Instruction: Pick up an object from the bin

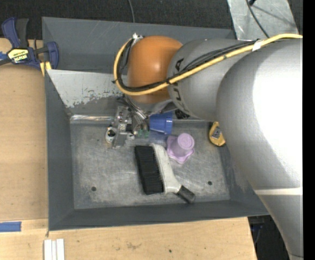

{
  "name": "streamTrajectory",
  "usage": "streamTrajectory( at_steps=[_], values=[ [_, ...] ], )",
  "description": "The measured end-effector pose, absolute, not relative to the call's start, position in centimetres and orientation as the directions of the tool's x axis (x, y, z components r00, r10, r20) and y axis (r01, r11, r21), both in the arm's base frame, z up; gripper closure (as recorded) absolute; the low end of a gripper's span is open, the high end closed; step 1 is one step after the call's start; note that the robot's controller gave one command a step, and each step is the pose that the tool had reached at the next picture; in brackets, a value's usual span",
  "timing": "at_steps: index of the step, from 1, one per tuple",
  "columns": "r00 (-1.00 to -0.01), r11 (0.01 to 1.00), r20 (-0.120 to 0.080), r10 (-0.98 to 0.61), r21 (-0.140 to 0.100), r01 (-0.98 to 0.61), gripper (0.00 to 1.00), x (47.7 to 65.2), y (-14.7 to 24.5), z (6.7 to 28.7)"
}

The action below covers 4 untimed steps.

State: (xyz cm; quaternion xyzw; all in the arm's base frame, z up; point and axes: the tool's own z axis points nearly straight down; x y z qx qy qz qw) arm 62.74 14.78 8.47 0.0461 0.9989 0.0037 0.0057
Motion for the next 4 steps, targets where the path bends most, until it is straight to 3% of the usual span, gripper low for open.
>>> streamTrajectory(
  at_steps=[2, 4],
  values=[
    [-0.996, 0.996, 0.003, 0.092, 0.000, 0.092, 1.00, 62.4, 14.6, 11.3],
    [-0.996, 0.996, -0.008, 0.092, 0.003, 0.092, 1.00, 62.6, 14.6, 14.3]
  ],
)
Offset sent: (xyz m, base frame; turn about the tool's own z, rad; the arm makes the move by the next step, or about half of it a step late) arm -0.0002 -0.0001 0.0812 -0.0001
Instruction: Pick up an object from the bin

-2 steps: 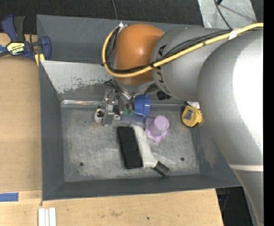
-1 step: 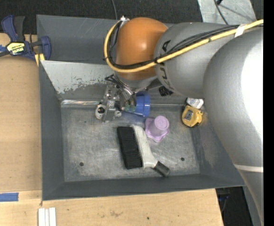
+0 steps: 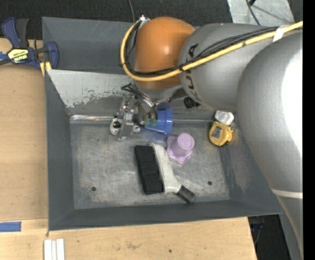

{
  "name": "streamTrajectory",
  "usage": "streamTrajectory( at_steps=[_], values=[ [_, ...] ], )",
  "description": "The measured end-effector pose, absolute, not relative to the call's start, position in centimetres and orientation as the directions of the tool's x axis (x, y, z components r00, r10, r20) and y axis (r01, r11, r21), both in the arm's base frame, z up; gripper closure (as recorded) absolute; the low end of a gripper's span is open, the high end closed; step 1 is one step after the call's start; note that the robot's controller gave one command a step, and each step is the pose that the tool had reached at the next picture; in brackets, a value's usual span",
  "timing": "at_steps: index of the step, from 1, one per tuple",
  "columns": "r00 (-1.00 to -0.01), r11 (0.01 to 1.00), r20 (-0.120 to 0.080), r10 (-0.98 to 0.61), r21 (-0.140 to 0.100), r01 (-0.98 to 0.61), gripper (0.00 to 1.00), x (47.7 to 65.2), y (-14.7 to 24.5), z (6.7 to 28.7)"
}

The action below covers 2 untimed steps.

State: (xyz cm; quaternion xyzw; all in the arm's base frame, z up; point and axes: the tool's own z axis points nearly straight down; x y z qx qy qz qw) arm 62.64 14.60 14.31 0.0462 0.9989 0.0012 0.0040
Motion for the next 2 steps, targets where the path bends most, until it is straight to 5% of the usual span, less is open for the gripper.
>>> streamTrajectory(
  at_steps=[2],
  values=[
    [-0.996, 0.996, 0.000, 0.092, 0.000, 0.092, 1.00, 62.50, 14.54, 15.89]
  ],
)
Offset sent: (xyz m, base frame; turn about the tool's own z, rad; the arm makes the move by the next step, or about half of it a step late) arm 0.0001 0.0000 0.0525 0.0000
